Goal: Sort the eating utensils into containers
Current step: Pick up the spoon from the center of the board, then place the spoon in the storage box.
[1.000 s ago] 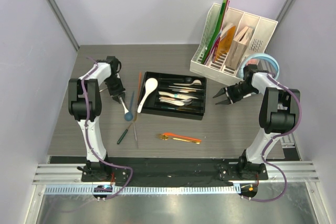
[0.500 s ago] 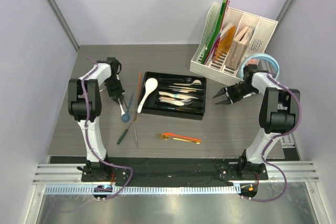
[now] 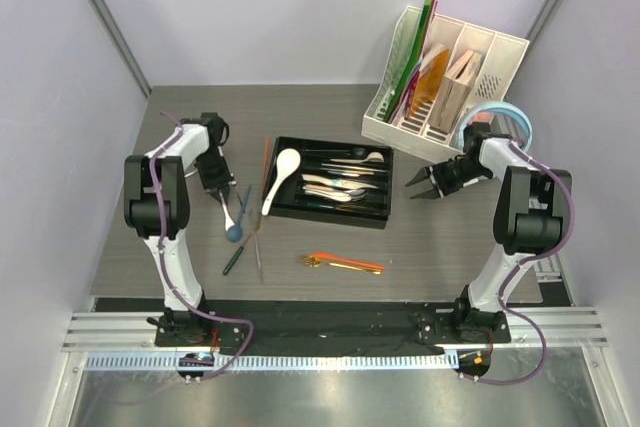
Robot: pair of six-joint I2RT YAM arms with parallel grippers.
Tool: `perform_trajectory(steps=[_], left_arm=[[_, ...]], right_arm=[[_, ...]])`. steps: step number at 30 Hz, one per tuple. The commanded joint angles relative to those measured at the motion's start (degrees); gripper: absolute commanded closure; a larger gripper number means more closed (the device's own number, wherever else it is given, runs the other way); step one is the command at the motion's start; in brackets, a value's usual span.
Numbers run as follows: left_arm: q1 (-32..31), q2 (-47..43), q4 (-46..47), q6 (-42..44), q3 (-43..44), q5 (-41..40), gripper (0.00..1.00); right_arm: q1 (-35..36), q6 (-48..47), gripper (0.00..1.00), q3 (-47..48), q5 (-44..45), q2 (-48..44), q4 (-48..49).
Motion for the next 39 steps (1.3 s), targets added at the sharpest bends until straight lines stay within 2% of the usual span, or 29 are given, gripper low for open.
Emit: perform_trajectory(steps=[1, 7, 14, 18, 21, 22, 25, 29, 33, 39], left_arm=[[0.3, -6.9, 2.9, -2.8, 1.6, -1.3, 1.0], [0.3, -8.9, 3.6, -6.4, 4.1, -2.6, 1.0], [0.3, -7.2, -1.7, -8.4, 8.9, -6.3, 1.0], [0.4, -8.3, -3.3, -13.3, 11.5, -1.2, 1.0], [0.0, -9.0, -3.1, -20.5, 11.3, 5.0, 1.0], [-0.3, -9.3, -2.3, -24.1, 10.4, 6.7, 1.0], [-2.8, -10.3, 2.5, -28.0, 10.1, 11.3, 1.0], [-4.9, -6.4, 0.9, -33.2, 17.3, 16.7, 1.0], [-9.8, -2.7, 2.7, -41.5, 25.9, 20.8, 1.0], [-18.7, 1.1, 7.9, -55.7, 26.4, 21.7, 1.0]], right_arm=[[0.3, -0.2, 0.59, 0.7, -0.5, 0.3, 0.4], [0.3, -0.3, 0.59, 1.2, -0.6, 0.4, 0.4], [0.3, -0.3, 0.59, 1.8, -0.8, 0.9, 0.3], [0.3, -0.1, 0.59, 2.4, 0.0, 0.4, 0.0], [0.4, 0.6, 0.59, 2.9, 1.3, -0.2, 0.0], [0.3, 1.1, 0.59, 2.9, 1.6, -0.4, 0.0], [0.3, 2.0, 0.59, 2.9, 3.0, -1.7, 0.0], [0.3, 4.1, 0.59, 3.0, 3.9, -2.7, 0.0], [0.3, 4.5, 0.6, 3.6, 3.9, -2.5, 0.1], [0.0, 6.8, 0.62, 2.2, 3.4, -5.0, 0.0]])
